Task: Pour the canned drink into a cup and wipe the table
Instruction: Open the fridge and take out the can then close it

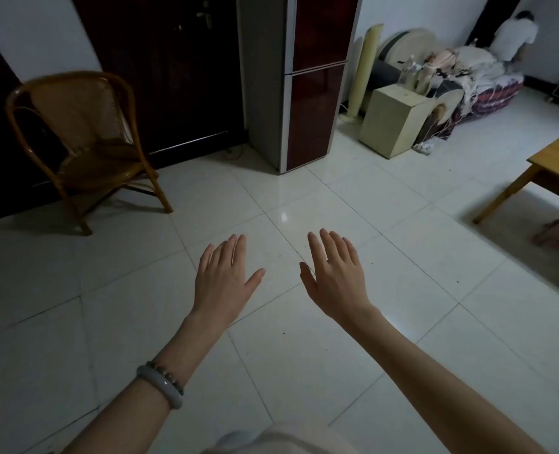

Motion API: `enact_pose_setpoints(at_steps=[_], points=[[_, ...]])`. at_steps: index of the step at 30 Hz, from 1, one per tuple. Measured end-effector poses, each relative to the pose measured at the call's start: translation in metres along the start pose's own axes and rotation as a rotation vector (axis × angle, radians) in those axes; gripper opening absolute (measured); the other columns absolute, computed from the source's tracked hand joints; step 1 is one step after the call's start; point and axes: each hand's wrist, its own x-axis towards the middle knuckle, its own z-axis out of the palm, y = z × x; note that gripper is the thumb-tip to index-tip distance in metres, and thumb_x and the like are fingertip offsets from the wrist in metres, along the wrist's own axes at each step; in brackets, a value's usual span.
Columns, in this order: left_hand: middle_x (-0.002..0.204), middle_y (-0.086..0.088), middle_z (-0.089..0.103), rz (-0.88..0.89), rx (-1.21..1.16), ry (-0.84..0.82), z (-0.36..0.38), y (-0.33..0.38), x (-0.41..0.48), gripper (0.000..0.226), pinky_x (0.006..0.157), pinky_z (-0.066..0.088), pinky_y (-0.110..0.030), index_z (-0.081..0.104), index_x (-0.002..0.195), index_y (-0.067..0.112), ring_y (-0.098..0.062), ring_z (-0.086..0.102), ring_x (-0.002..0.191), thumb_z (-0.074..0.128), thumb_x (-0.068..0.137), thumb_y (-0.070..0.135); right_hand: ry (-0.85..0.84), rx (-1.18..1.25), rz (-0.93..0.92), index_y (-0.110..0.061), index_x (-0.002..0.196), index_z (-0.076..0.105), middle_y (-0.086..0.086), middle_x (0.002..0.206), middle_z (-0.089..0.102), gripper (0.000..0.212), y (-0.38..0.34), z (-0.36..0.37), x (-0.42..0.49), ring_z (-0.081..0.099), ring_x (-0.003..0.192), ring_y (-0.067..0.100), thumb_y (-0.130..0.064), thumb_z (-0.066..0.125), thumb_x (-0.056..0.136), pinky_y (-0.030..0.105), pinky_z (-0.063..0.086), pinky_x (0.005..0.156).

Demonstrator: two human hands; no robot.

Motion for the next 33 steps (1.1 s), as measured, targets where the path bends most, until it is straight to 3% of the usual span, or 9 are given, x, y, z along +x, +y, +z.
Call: enact_pose_setpoints(at_steps=[3,6,17,24,28,33], points=[[0.155,-0.008,0.022,0.003,0.002,0.034,0.003,0.002,0.003,0.075,0.115,0.006,-0.036,0.014,0.149,0.011,-0.023,0.022,0.142,0.033,0.093,0.056,0.005,0.007,0.001,0.000,0.127,0.052,0.024,0.124,0.058,0.053,0.004,0.003,0.001,0.056,0.115,0.041,-0.032,0.060,0.086,0.052,0.043,0.098],[0.155,-0.008,0.021,0.014,-0.009,0.045,0.008,0.004,0.007,0.075,0.116,0.006,-0.036,0.013,0.149,0.011,-0.022,0.021,0.143,0.032,0.093,0.056,0.001,-0.002,0.002,0.000,0.127,0.053,0.024,0.124,0.059,0.052,0.008,0.006,0.002,0.056,0.115,0.041,-0.033,0.054,0.087,0.052,0.043,0.098],[0.154,-0.009,0.025,0.008,-0.001,0.032,0.022,-0.002,0.058,0.076,0.115,0.008,-0.037,0.017,0.148,0.009,-0.024,0.024,0.142,0.034,0.092,0.057,-0.029,0.015,0.018,0.000,0.128,0.052,0.024,0.125,0.058,0.055,0.029,0.037,0.043,0.056,0.115,0.041,-0.032,0.063,0.085,0.053,0.043,0.098],[0.154,-0.009,0.026,0.039,0.016,0.015,0.043,-0.015,0.154,0.075,0.116,0.010,-0.037,0.018,0.148,0.010,-0.022,0.025,0.141,0.033,0.092,0.057,-0.041,0.003,0.047,0.000,0.125,0.054,0.024,0.122,0.060,0.053,0.054,0.080,0.118,0.058,0.112,0.040,-0.032,0.064,0.085,0.051,0.044,0.096],[0.147,-0.013,0.038,0.046,0.015,0.038,0.049,-0.029,0.222,0.073,0.114,0.017,-0.039,0.030,0.144,0.006,-0.026,0.038,0.135,0.042,0.091,0.054,-0.069,0.008,0.082,-0.001,0.127,0.053,0.023,0.123,0.059,0.054,0.075,0.106,0.178,0.057,0.114,0.040,-0.036,0.051,0.087,0.050,0.043,0.098],[0.140,-0.015,0.048,0.077,0.027,0.030,0.057,-0.037,0.313,0.069,0.110,0.025,-0.042,0.039,0.139,0.004,-0.028,0.048,0.127,0.045,0.091,0.053,-0.070,0.016,0.112,0.000,0.127,0.052,0.024,0.124,0.059,0.054,0.101,0.137,0.258,0.056,0.115,0.040,-0.036,0.049,0.087,0.051,0.044,0.098]])
